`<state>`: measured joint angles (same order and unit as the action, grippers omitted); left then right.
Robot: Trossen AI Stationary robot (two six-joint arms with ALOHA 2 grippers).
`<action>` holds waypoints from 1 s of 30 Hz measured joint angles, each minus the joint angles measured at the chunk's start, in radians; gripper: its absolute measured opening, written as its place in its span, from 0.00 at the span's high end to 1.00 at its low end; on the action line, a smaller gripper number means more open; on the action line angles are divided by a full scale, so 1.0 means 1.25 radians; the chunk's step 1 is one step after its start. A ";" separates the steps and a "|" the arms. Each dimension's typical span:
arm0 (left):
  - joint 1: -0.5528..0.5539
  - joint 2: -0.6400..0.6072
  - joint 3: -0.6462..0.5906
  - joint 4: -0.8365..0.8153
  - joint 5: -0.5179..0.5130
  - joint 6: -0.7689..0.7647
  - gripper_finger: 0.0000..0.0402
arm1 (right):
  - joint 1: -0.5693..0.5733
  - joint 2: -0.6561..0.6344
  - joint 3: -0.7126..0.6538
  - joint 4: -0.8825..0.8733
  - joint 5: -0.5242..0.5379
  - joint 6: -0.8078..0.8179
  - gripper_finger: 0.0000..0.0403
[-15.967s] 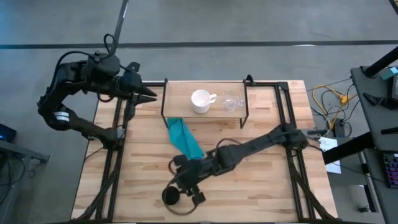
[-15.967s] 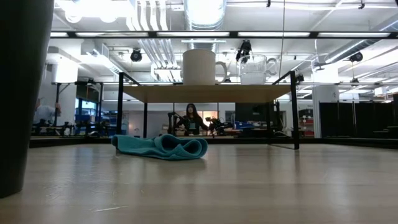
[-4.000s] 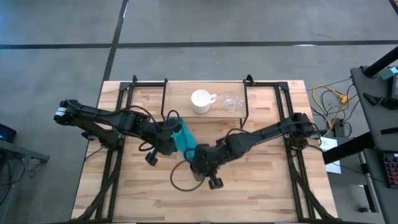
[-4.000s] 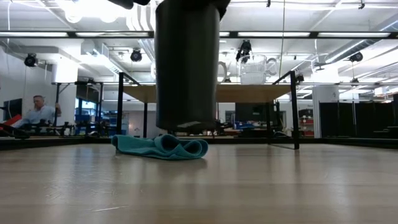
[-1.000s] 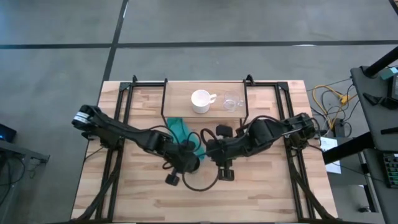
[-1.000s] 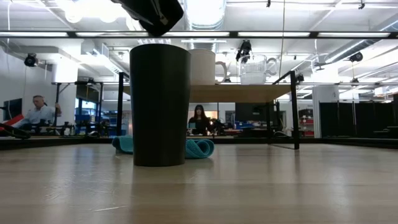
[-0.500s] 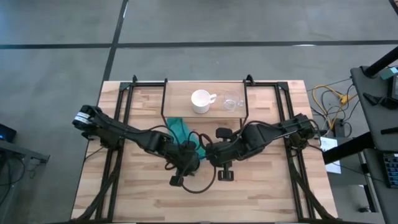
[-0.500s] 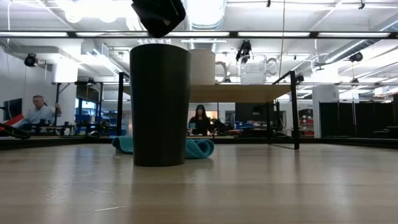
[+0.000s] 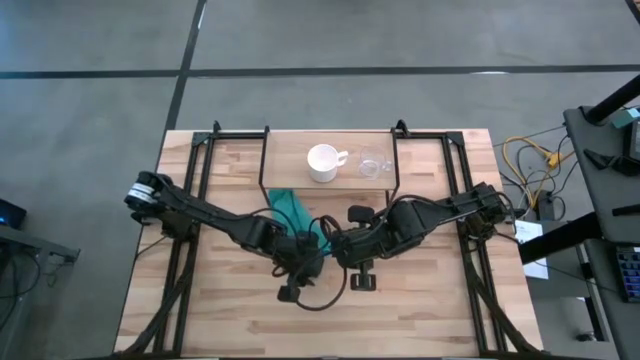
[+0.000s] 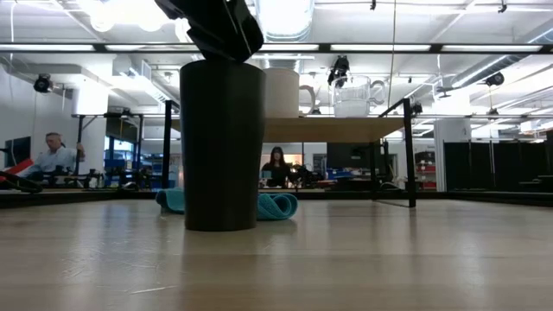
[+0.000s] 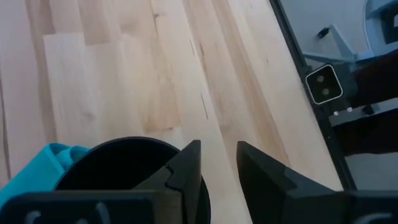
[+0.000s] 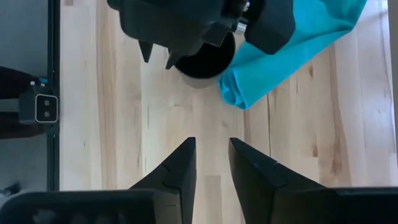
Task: Stack small to large cups/mugs on shelf
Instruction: Put the black cup on the shelf
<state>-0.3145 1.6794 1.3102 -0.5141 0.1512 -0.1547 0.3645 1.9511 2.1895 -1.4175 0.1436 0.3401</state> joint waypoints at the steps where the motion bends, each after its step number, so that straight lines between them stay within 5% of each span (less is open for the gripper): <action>1: 0.000 0.001 0.000 0.002 0.000 -0.001 0.77 | 0.000 0.000 0.000 0.000 0.000 0.000 0.77; 30: 0.000 -0.019 0.021 -0.053 -0.033 -0.106 0.77 | 0.000 0.000 0.000 -0.017 0.000 -0.006 0.78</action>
<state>-0.3145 1.6562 1.3367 -0.5803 0.1102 -0.2872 0.3641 1.9515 2.1895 -1.4386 0.1436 0.3328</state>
